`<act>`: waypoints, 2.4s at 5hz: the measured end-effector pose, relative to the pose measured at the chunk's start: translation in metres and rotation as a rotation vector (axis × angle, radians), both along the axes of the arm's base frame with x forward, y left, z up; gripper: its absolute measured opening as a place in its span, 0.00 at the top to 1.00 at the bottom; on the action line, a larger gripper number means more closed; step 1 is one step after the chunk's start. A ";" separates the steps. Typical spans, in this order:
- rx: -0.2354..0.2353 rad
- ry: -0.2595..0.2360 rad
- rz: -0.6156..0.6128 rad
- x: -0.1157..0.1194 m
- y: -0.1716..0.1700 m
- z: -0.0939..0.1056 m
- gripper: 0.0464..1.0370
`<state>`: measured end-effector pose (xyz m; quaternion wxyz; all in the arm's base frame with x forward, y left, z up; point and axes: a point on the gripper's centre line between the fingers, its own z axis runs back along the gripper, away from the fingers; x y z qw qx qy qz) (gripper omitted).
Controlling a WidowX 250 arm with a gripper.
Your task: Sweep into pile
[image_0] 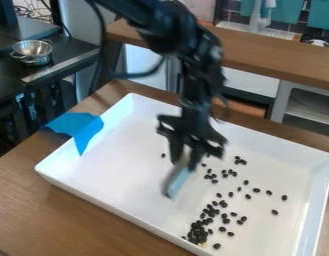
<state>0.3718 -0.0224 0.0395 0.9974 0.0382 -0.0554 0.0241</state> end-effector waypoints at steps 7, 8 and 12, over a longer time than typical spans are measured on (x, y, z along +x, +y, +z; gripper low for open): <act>0.030 -0.006 -0.267 0.055 0.090 -0.034 0.70; 0.052 -0.024 -0.284 0.059 0.081 -0.035 0.70; -0.022 0.011 -0.349 0.043 0.002 -0.035 0.70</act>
